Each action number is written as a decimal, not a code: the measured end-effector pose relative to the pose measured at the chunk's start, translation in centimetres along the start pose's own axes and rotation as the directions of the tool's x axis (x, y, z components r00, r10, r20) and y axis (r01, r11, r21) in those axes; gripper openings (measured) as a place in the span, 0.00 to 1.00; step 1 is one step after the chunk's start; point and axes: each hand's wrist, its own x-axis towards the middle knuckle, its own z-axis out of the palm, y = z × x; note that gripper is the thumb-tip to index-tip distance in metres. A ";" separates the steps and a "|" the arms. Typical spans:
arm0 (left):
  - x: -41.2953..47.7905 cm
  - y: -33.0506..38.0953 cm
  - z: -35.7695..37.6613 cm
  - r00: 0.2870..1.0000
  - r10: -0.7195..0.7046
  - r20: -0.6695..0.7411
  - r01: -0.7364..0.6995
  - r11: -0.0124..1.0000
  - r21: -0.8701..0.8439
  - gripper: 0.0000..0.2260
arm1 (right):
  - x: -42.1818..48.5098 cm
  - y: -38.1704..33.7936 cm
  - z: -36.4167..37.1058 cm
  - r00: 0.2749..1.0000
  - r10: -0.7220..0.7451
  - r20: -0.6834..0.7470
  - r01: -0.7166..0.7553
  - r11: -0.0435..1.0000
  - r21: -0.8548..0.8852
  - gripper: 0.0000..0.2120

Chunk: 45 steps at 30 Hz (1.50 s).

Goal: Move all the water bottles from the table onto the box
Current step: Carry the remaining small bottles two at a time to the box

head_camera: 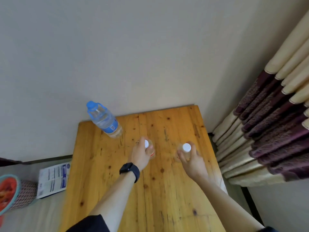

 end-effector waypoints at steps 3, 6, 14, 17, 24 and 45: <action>-2.2 -0.3 -1.2 0.996 0.068 0.061 -0.070 0.997 0.030 0.08 | -0.8 -0.5 -0.2 1.000 0.007 0.013 -0.007 1.000 -0.014 0.26; -5.5 -1.6 -1.4 0.997 0.047 0.063 -0.048 0.999 0.002 0.10 | -3.8 -0.5 -0.2 1.000 0.000 0.021 0.000 1.000 0.009 0.24; -15.1 -6.5 1.5 0.990 0.007 0.144 0.001 0.999 -0.052 0.11 | -14.1 0.2 4.9 0.995 -0.010 0.099 0.009 1.000 0.005 0.24; -17.3 -7.5 2.2 0.988 0.024 0.152 -0.020 0.999 -0.027 0.12 | -17.1 1.0 6.7 0.989 -0.023 0.146 0.031 0.998 -0.053 0.26; -19.8 -8.0 3.3 0.993 0.116 0.006 -0.116 0.992 -0.046 0.13 | -20.2 2.1 8.8 0.993 -0.100 0.068 0.104 0.993 -0.053 0.27; -17.9 -10.1 4.1 0.984 0.081 0.157 -0.051 0.982 -0.184 0.28 | -21.3 2.2 10.2 0.987 0.100 -0.128 -0.083 0.988 0.128 0.32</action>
